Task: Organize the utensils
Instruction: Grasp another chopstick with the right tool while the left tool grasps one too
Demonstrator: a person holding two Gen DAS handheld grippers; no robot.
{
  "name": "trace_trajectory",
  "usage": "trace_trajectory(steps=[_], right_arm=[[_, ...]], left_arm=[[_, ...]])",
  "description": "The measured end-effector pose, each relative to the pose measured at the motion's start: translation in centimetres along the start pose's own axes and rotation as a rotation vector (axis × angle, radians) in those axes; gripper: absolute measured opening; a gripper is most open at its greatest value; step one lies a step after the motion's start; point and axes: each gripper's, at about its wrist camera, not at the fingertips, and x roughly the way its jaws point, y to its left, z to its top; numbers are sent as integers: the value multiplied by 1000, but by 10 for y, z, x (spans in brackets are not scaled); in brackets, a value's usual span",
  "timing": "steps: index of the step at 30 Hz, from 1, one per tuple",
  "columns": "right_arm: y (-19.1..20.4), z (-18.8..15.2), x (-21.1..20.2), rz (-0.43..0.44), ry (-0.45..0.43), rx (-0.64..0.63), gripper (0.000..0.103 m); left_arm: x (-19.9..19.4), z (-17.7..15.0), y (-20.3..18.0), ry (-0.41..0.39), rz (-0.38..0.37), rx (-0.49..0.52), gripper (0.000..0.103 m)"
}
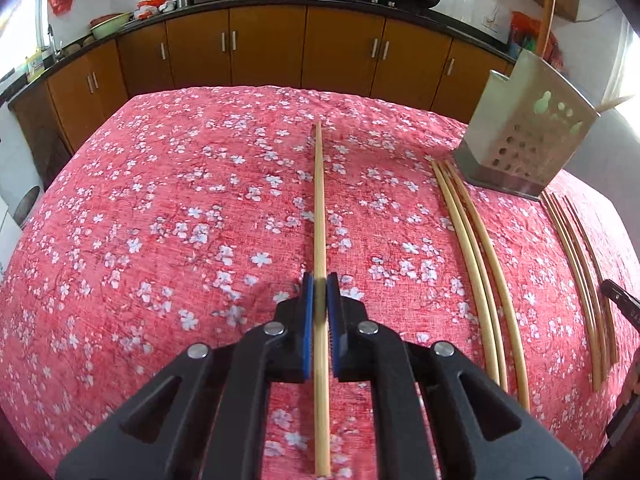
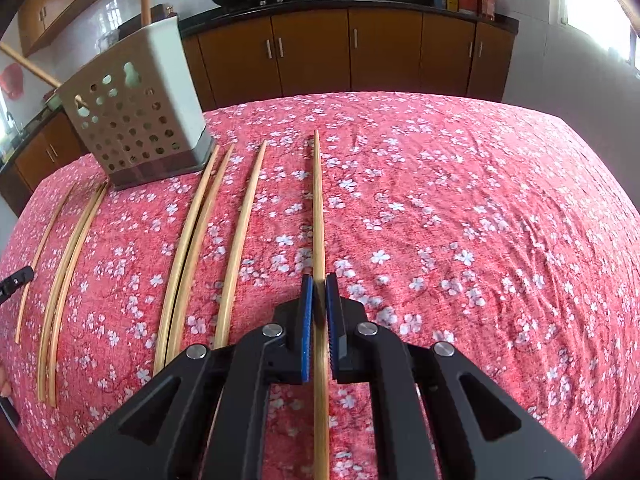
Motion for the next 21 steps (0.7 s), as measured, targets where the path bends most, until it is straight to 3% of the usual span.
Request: trace_trajectory(steps=[10,21], right_arm=[[0,-2,0,-8,-5,-6,8],[1,-2,0,-12,-5,-11,9]], left_arm=[[-2,0,8,-6,-49,-36,11],[0,1,3,-4,-25,-19,11]])
